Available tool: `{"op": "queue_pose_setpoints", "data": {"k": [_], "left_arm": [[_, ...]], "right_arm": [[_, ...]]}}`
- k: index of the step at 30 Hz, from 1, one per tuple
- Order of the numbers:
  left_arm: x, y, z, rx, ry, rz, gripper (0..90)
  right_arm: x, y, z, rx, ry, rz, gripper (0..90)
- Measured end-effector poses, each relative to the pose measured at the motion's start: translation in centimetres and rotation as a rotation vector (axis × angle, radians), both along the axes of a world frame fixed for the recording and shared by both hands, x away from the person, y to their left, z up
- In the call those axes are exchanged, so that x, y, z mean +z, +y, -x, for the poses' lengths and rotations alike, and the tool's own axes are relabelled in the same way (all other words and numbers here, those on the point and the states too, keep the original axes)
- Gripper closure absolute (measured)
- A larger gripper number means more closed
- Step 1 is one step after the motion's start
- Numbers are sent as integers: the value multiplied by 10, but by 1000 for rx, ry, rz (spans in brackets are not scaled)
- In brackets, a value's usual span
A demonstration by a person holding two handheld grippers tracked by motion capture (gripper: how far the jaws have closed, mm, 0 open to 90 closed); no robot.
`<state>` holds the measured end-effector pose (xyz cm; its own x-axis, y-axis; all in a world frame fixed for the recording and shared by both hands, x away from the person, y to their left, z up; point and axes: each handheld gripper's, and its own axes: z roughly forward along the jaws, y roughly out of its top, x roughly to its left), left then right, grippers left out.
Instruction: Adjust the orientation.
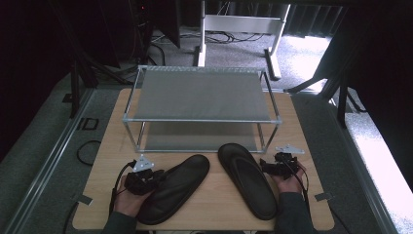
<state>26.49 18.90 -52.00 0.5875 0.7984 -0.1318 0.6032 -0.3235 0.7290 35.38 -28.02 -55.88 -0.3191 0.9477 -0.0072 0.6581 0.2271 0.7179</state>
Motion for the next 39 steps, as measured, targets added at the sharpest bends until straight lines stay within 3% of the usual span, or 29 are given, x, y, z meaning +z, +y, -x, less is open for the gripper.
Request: {"op": "queue_pose_setpoints", "data": {"k": [4, 16, 22, 26, 30, 39], "left_arm": [[5, -3, -7, 1, -27, -14, 780], [15, -9, -45, 23, -99, -13, 766], [9, -7, -58, 52, -85, -10, 757], [7, -3, -58, 67, -64, 9, 638], [13, 4, -48, 84, -59, 29, 512], [18, 24, -24, 104, -58, 64, 451]], "right_arm": [[0, 0, 0, 0, 0, 0, 137], [0, 0, 0, 1, -1, 0, 137], [0, 0, 0, 1, -1, 0, 137], [0, 0, 0, 1, -1, -1, 138], [0, 0, 0, 2, -1, 0, 138], [0, 0, 0, 1, -1, 1, 138]]}}
